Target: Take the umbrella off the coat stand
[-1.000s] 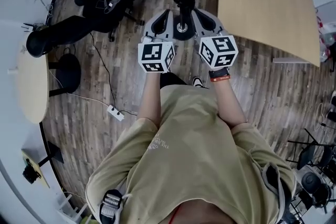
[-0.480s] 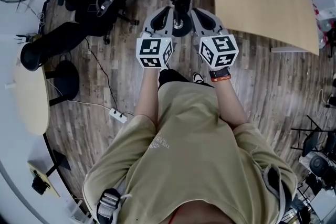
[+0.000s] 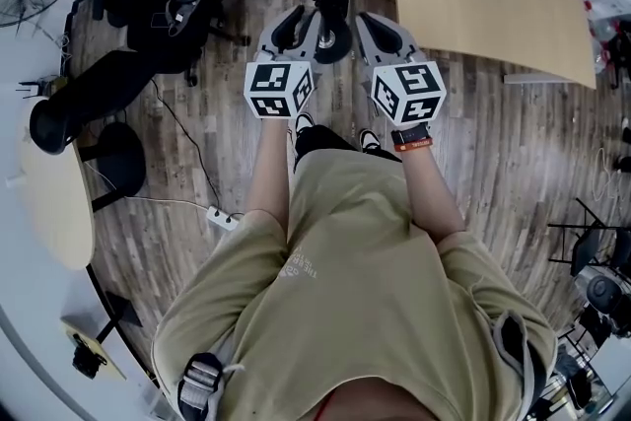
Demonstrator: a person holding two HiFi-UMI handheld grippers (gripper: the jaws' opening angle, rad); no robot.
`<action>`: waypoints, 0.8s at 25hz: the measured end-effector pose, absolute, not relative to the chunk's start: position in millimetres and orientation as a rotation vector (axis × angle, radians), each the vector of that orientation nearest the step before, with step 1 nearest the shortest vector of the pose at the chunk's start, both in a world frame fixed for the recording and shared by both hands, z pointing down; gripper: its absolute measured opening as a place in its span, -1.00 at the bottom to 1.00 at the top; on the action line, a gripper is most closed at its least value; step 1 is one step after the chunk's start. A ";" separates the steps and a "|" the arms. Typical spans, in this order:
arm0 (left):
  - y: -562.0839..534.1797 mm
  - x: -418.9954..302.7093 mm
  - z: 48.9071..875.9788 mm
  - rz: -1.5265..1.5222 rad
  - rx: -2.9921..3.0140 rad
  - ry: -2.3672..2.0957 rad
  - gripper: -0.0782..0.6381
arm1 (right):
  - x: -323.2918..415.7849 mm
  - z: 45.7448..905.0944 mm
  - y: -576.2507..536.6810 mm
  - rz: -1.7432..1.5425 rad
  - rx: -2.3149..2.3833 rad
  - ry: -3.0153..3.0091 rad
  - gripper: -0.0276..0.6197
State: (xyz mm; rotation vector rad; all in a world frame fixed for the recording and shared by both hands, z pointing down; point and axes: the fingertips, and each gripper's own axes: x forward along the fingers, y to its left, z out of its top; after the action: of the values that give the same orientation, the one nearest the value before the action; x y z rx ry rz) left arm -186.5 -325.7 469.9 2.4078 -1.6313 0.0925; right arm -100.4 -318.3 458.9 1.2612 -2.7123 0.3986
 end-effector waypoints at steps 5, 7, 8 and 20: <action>-340.6 -191.3 485.7 0.159 2.442 -1.570 -0.32 | -107.4 461.1 -326.2 0.409 1.274 -2.707 -0.87; -347.2 -191.6 490.7 0.159 2.455 -1.531 -0.28 | -108.6 460.7 -330.8 0.410 1.280 -2.706 -0.87; -349.9 -191.5 493.1 0.156 2.462 -1.510 -0.26 | -109.0 460.8 -332.5 0.412 1.285 -2.705 -0.87; -379.4 -191.7 527.0 0.247 2.560 -1.387 -0.11 | -115.4 463.3 -347.6 0.418 1.320 -2.691 -0.87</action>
State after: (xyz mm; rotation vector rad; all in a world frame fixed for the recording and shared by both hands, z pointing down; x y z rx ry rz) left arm -191.7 -379.4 527.0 2.5598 -1.3873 0.2465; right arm -115.4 -347.6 463.3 1.3197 -2.6914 0.4180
